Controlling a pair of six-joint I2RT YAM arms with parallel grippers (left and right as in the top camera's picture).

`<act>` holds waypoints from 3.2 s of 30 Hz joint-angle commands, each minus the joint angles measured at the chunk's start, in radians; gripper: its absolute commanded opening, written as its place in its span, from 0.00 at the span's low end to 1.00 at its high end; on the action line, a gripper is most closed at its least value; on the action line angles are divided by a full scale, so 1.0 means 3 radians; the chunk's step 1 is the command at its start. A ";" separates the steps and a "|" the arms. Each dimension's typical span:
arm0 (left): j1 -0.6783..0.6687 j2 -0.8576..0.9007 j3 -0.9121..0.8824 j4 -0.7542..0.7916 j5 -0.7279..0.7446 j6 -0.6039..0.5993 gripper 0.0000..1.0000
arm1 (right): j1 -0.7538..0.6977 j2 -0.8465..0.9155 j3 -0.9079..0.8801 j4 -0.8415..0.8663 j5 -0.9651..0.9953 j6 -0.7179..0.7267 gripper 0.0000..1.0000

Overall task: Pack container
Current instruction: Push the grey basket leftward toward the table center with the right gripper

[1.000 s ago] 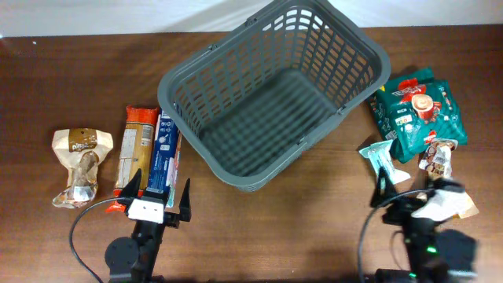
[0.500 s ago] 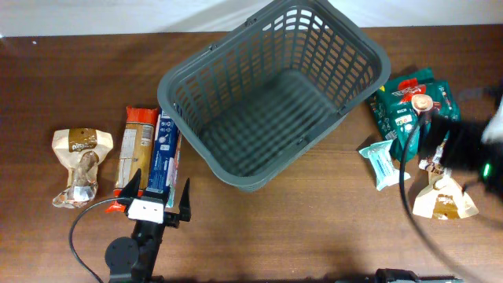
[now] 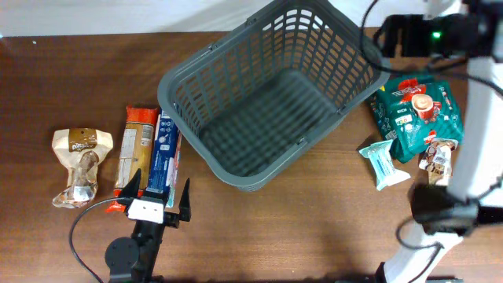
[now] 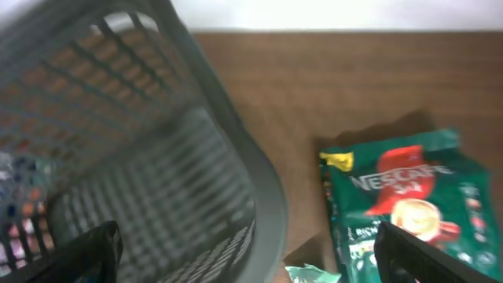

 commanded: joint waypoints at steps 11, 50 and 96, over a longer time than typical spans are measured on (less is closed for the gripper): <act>-0.0013 -0.0029 -0.0022 -0.0001 -0.0019 -0.0039 0.99 | 0.0060 0.0399 0.0118 -0.0189 -0.0172 -0.0830 0.99; -0.0013 -0.0029 -0.0022 -0.0001 -0.0019 -0.0039 0.99 | 0.0226 0.0707 0.0093 0.0139 0.0237 -0.0217 0.04; -0.0013 -0.0029 -0.0022 -0.0001 -0.0019 -0.0039 0.99 | 0.0233 0.0495 0.0392 -0.0153 0.0528 0.0432 0.80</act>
